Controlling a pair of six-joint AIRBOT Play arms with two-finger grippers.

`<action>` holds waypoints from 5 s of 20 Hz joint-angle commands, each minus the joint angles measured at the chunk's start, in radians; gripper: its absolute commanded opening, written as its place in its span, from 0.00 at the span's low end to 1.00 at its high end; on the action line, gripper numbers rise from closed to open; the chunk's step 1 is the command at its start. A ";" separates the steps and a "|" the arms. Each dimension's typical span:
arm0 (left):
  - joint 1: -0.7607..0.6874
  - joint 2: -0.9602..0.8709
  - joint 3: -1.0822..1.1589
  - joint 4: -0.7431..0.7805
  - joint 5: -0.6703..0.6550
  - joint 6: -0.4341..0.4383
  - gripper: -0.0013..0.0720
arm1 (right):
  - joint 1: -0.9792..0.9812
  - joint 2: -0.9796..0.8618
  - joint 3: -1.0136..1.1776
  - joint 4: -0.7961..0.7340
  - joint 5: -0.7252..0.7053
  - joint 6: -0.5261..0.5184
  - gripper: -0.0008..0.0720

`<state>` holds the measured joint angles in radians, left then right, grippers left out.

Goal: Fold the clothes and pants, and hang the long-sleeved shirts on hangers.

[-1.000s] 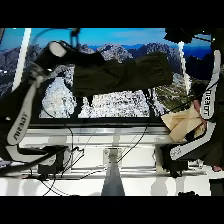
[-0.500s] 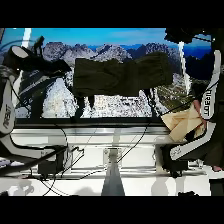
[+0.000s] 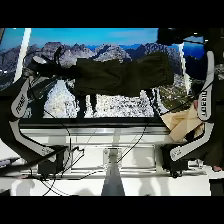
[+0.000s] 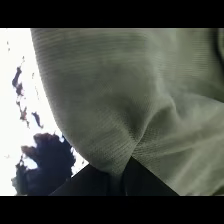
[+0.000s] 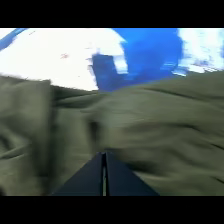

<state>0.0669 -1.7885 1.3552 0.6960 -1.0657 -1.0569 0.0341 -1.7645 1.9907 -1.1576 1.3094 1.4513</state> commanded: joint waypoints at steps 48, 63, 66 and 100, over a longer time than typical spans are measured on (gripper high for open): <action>-0.412 0.071 0.330 0.814 0.059 -0.184 0.05 | 0.021 -0.012 -0.455 0.454 -0.323 -0.283 0.96; -0.414 0.070 0.330 0.821 -0.056 -0.184 0.05 | 0.180 -0.237 -0.449 0.640 -0.277 -0.003 0.95; -0.414 0.070 0.330 0.821 -0.058 -0.185 0.05 | 0.235 -0.249 -0.449 0.659 -0.332 -0.031 0.72; -0.412 0.449 0.331 0.822 -0.056 -0.229 0.05 | -1.281 0.893 -0.192 -0.641 0.529 0.549 0.35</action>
<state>-0.3454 -1.3399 1.6859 1.5177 -1.1213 -1.2861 -1.1404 -0.8764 1.7992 -1.7771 1.8046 1.9751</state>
